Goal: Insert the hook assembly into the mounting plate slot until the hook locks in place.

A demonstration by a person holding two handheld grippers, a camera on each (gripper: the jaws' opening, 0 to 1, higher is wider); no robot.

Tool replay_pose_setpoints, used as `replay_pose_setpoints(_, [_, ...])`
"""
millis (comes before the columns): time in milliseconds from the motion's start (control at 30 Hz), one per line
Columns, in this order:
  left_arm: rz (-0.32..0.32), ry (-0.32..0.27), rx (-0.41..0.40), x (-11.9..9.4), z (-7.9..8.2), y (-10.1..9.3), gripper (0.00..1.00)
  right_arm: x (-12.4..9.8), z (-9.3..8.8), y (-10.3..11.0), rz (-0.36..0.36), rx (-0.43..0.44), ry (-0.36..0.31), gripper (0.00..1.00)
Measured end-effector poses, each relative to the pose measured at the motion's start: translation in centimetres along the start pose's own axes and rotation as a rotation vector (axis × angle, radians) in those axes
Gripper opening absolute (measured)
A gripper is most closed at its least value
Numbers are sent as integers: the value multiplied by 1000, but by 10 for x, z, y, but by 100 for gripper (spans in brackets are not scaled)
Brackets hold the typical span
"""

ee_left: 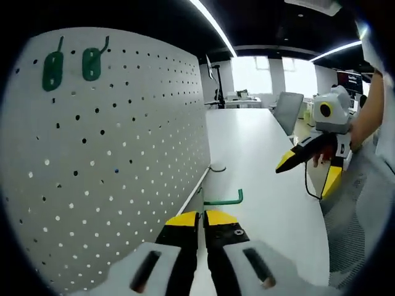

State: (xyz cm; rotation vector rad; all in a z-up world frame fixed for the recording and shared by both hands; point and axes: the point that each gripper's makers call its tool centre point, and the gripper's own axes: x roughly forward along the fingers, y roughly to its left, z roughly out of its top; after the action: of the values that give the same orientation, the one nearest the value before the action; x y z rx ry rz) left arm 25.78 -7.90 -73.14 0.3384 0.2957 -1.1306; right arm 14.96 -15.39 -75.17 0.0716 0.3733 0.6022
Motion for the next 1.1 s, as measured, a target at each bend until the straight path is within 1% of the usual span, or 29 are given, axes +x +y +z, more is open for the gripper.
replay_pose_setpoints(67, [9, -10, 2, -3, 3, 0, 3, 0, 0, 0, 0, 0, -2, 59])
replay_pose_setpoints(300, [44, -47, -35, -10, 9, 3, 3, 0, 1, 0, 0, -3, -5, 60])
replay_pose_setpoints(633, [77, -98, -62, -24, 19, -1, 3, -1, 6, 1, 2, -4, -14, 60])
replay_pose_setpoints(767, [93, -136, -89, -31, 24, -3, 3, -1, 7, 2, 2, -4, -22, 60])
replay_pose_setpoints(833, [94, -151, -115, -34, 24, -5, 3, -1, 6, 2, 1, -1, -18, 60])
replay_pose_setpoints(900, [105, -151, -109, -36, 23, -8, 3, -1, 6, 2, 2, 1, -18, 60])
replay_pose_setpoints(967, [106, -170, -131, -39, 24, -10, 3, -1, 6, 2, 3, 0, -16, 60])
replay_pose_setpoints(1100, [121, -184, -141, -44, 25, -9, 3, 0, 5, 2, 6, -4, -13, 60])
